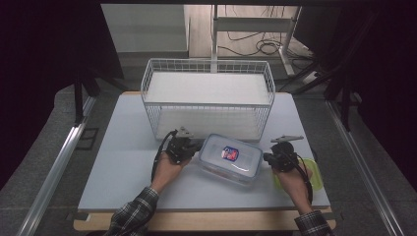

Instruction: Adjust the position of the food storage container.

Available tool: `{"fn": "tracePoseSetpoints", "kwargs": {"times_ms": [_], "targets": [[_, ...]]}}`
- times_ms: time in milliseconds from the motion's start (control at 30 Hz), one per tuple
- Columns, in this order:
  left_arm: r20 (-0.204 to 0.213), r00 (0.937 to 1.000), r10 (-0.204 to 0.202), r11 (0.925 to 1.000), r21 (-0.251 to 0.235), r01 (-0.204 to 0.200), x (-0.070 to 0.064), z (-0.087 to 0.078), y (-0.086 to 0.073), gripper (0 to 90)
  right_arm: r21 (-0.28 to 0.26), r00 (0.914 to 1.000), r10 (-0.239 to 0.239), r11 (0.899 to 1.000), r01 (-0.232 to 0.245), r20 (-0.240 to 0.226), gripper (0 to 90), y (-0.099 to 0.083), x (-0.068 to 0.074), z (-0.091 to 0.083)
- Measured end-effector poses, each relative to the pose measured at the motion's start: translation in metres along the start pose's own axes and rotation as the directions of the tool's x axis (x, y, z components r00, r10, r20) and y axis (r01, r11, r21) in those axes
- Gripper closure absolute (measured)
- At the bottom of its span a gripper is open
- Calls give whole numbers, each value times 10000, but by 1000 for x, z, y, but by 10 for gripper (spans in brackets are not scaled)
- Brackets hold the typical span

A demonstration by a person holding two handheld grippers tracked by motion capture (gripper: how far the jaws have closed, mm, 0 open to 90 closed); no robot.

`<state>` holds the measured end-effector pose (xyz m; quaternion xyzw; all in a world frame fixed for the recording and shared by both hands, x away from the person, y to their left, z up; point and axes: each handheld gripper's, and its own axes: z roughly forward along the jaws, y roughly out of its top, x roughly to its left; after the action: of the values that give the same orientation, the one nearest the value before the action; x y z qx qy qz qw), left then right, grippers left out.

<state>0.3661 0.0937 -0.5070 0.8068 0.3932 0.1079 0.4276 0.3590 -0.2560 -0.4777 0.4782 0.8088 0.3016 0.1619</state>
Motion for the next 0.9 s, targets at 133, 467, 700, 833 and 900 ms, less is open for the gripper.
{"fn": "tracePoseSetpoints", "kwargs": {"times_ms": [133, 467, 700, 833, 900], "targets": [[60, 9999, -133, 9999, 38, 133, -3, -15, -12, 900, -11, 9996, -277, 9996, 277, -79, 893, 2, 8, 3], [-339, 9989, -314, 9995, -64, 312, -15, -68, -50, 900, -14, 9918, -1038, 9946, 1040, -746, 892, 8, 44, 12], [-480, 9978, -460, 9989, -137, 454, -21, -93, -66, 899, -44, 9817, -1531, 9881, 1536, -1137, 892, 8, 65, 14], [-354, 9983, -455, 9986, -299, 445, -23, -101, -71, 849, -160, 9771, -1824, 9832, 1818, -1095, 887, 7, 70, 14], [-514, 9980, -367, 9989, -319, 350, -21, -102, -71, 808, -341, 9771, -1837, 9829, 1811, -1070, 811, 7, 67, 12]]}}
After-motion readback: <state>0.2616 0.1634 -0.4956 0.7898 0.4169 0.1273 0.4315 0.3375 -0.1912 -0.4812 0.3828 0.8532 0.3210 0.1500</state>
